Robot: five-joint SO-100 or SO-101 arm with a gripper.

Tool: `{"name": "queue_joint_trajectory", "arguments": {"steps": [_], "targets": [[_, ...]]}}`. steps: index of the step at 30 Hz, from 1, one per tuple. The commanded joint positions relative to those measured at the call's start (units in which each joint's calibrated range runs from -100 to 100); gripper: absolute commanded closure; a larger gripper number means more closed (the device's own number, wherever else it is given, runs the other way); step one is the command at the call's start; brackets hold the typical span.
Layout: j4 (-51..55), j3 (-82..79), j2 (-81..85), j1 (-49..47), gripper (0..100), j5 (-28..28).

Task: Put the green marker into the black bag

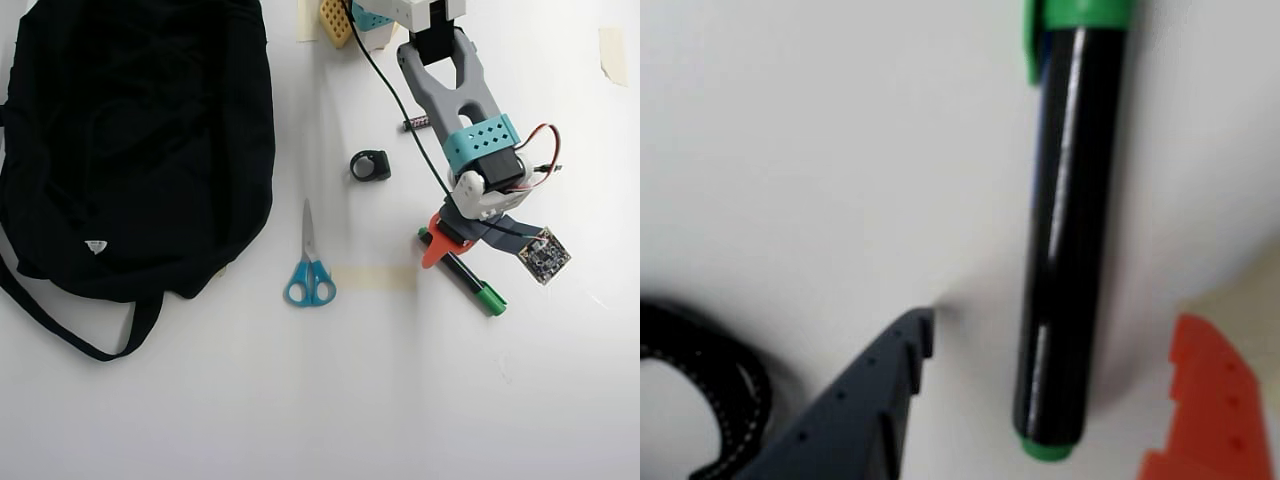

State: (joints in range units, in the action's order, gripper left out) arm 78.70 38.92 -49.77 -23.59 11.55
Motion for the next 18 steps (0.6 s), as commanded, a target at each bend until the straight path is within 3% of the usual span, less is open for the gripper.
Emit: {"name": "queue_joint_trajectory", "arguments": {"steps": [1, 18], "targets": [[-0.3, 2.7, 0.7, 0.6, 71, 0.8], [-0.2, 2.8, 0.8, 0.3, 74, 1.1]]}}
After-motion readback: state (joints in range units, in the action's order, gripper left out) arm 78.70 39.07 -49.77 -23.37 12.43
